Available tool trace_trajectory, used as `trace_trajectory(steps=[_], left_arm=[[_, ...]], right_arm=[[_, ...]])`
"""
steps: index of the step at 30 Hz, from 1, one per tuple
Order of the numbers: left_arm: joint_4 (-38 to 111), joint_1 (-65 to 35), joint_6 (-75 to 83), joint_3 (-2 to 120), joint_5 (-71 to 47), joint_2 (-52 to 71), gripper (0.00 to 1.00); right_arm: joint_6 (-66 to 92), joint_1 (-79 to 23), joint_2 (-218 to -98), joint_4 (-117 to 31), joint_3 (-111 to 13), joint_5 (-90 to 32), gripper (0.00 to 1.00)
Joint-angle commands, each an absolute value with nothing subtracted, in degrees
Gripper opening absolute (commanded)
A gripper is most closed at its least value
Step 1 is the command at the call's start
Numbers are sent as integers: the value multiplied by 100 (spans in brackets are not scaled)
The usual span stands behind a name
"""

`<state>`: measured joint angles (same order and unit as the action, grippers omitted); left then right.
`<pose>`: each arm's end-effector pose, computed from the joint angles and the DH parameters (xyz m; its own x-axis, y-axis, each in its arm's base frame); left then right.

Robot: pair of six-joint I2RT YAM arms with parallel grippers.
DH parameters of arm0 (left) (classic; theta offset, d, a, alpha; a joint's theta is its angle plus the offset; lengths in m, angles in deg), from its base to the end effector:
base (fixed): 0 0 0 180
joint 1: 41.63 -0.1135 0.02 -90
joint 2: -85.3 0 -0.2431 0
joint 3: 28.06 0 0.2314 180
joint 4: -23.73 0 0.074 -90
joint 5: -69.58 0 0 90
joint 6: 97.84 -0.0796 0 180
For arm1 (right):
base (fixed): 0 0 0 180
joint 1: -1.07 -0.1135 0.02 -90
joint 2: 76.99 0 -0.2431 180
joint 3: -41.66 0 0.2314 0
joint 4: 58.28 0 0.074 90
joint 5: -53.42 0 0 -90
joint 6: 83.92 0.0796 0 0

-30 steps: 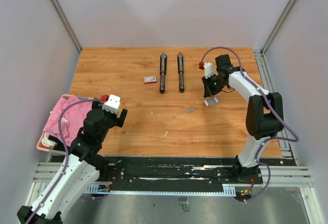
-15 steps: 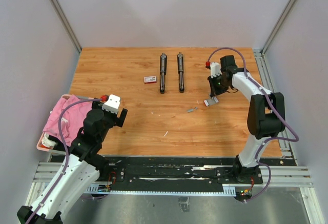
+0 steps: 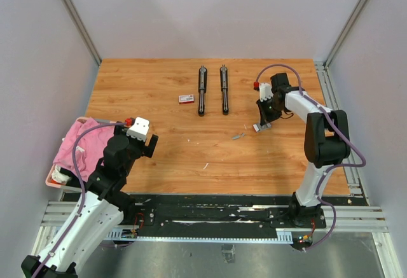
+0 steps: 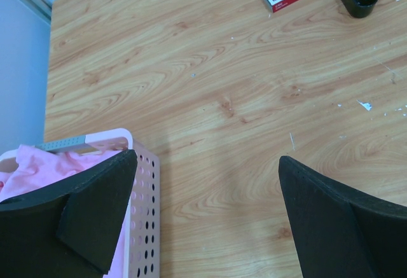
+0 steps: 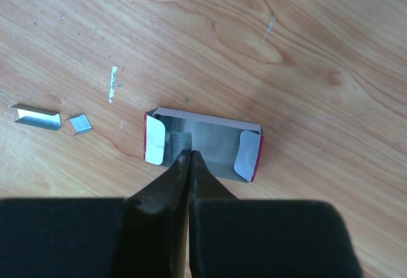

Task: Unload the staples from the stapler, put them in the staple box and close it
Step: Place the staple in the staple box.

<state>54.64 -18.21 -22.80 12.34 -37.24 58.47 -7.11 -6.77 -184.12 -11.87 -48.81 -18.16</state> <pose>0.1664 -0.0470 0.2328 -0.2314 0.3695 -0.8999 0.1933 0.9241 0.3297 0.3740 0.0769 0.1462 -0.7980 -0.3284 -0.5052 -0.4656 0.8683 0.1709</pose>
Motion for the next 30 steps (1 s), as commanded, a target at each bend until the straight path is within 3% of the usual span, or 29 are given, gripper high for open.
trace_trajectory(steps=[1,30], left_arm=[[5265,-1853,-2291,1196,-3707,5867,98],[5271,-1852,-2302,1185,-3702,5884,98]], right_arm=[[-640,-558,-18493,-1153,-4784,-1777,0],[-553,-526,-18759,-1204,-4838,-1958,1]])
